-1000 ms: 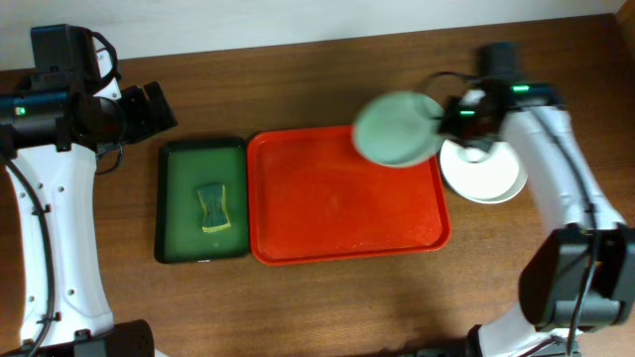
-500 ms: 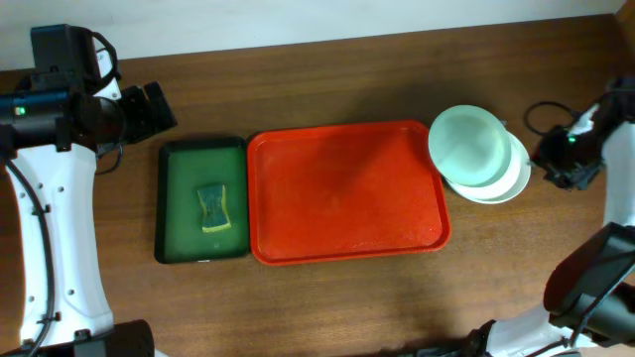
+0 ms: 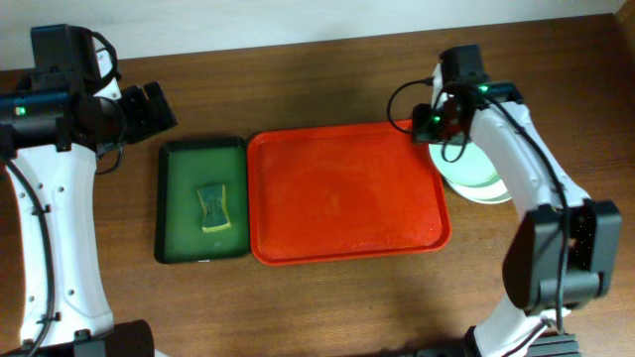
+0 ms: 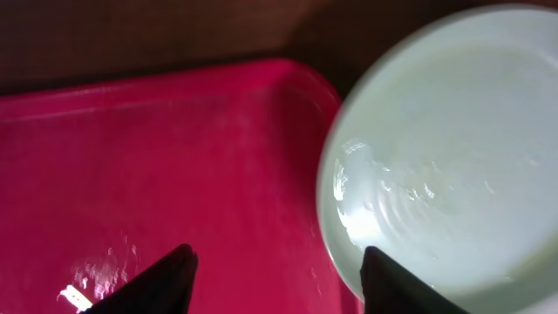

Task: Clean dirty plates on tray and stack at the side
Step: 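Carry the plate right and place it on the right plate stack, then release the plate and raise the right gripper away from the stack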

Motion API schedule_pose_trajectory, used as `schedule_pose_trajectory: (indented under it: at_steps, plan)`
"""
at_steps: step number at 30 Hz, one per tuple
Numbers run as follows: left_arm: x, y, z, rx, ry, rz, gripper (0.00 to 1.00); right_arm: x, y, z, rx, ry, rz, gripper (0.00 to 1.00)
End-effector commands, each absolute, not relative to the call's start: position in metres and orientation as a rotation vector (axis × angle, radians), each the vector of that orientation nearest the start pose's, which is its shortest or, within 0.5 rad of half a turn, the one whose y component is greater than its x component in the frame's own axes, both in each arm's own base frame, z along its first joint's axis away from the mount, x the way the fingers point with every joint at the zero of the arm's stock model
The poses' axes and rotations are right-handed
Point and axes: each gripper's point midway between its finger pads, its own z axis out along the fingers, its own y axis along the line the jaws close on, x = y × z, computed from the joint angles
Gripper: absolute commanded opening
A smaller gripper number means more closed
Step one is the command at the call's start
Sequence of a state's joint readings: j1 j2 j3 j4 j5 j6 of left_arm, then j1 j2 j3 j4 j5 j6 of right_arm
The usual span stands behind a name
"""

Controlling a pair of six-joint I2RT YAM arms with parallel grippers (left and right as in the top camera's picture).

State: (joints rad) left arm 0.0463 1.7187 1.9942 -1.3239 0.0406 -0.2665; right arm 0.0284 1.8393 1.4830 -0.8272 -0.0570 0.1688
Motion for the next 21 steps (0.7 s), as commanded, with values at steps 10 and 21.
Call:
schedule_pose_trajectory:
  at_steps: [10, 21]
  plan:
    - [0.402, 0.013, 0.290, -0.409, 2.581, -0.129, 0.99, 0.450, 0.000, 0.051, 0.277, 2.803, -0.011, 0.24]
    - [0.402, 0.013, 0.290, -0.409, 2.581, -0.129, 0.99, 0.431, -0.014, 0.118, 0.358, 2.908, -0.013, 0.61]
